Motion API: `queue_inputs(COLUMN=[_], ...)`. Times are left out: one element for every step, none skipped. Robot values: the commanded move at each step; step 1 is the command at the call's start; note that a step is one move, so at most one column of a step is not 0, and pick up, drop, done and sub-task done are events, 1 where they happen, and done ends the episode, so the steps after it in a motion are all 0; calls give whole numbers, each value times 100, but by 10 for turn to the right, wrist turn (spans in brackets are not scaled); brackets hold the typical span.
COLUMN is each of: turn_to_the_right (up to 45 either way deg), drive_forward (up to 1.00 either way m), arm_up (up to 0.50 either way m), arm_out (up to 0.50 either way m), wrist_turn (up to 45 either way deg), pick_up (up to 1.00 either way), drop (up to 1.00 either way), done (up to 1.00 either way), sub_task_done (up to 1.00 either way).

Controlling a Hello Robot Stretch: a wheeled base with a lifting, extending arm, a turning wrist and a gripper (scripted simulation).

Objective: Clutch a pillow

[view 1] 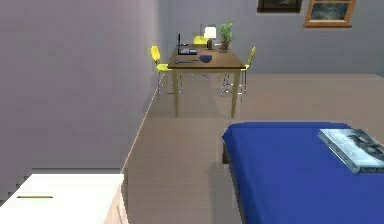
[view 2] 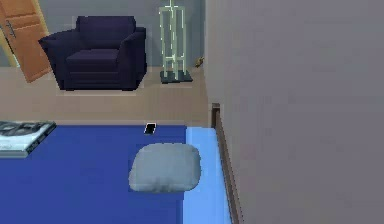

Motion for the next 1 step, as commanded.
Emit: queue_inputs(turn_to_the_right=[0], drive_forward=[0], arm_up=[50], arm_out=[0], wrist_turn=[0], pick_up=[0], drop=[0], done=[0], sub_task_done=[0])
